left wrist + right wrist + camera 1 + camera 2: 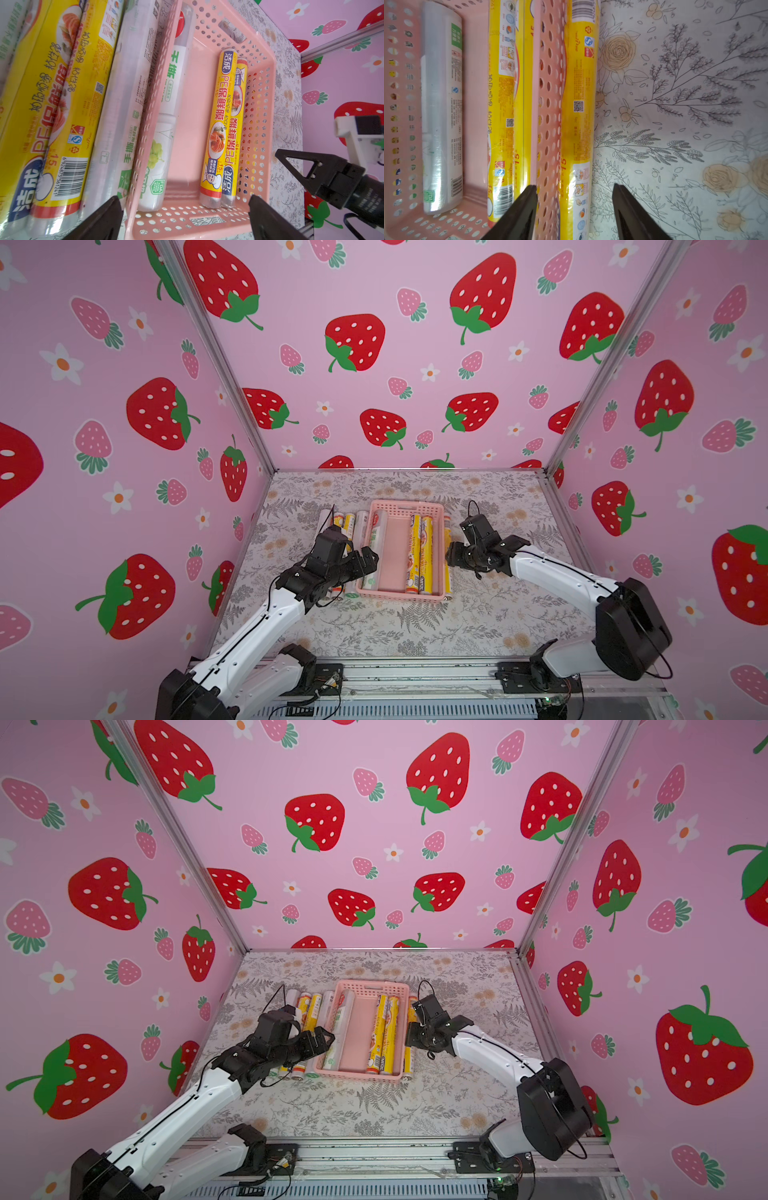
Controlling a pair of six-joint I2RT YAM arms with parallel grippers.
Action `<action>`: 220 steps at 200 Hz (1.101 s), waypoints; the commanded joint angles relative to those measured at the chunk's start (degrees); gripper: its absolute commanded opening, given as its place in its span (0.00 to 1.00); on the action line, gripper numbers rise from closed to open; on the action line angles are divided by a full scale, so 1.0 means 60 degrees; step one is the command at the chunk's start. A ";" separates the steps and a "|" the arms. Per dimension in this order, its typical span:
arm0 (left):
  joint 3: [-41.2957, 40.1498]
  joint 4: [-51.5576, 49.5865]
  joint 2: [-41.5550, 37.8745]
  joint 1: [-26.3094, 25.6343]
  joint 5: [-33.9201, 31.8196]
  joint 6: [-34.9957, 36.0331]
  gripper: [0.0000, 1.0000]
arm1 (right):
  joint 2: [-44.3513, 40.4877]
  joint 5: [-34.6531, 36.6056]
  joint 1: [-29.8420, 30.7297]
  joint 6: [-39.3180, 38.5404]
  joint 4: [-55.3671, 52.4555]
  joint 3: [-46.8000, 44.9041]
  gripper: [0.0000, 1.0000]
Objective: Put the plastic wrap into the basket
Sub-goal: Pick up the plastic wrap from the center of the board.
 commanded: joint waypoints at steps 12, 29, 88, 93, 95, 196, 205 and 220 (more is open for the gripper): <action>0.0548 -0.0567 -0.0045 -0.0050 -0.0491 0.0128 1.00 | 0.0409 -0.0783 -0.0308 -0.0219 0.0969 -0.0368 0.61; 0.0700 -0.0555 0.0148 -0.0050 -0.0524 0.0138 1.00 | 0.0547 -0.0926 -0.0338 -0.0245 0.1207 -0.0481 0.60; 0.0660 -0.0133 0.0880 -0.0064 -0.0892 0.0414 0.99 | 0.0768 -0.0745 -0.0352 -0.0320 0.1330 -0.0779 0.59; 0.0655 -0.0105 0.0945 -0.0051 -0.1012 0.0474 1.00 | 0.0773 -0.0701 -0.0352 -0.0311 0.1348 -0.0814 0.59; 0.0638 -0.0076 0.0967 -0.0057 -0.1054 0.0510 1.00 | 0.0775 -0.0679 -0.0352 -0.0307 0.1362 -0.0831 0.59; 0.0729 0.0285 0.1830 -0.0035 -0.1060 0.1271 1.00 | 0.0823 0.0678 -0.0483 0.0373 0.1272 -0.1497 0.55; 0.0758 0.0250 0.1866 -0.0031 -0.1007 0.1271 1.00 | 0.0595 0.0761 -0.0552 0.0406 0.1222 -0.1634 0.55; 0.0700 0.0314 0.1818 -0.0035 -0.0934 0.1201 1.00 | 0.0267 0.0874 -0.0587 0.0363 0.1018 -0.1720 0.56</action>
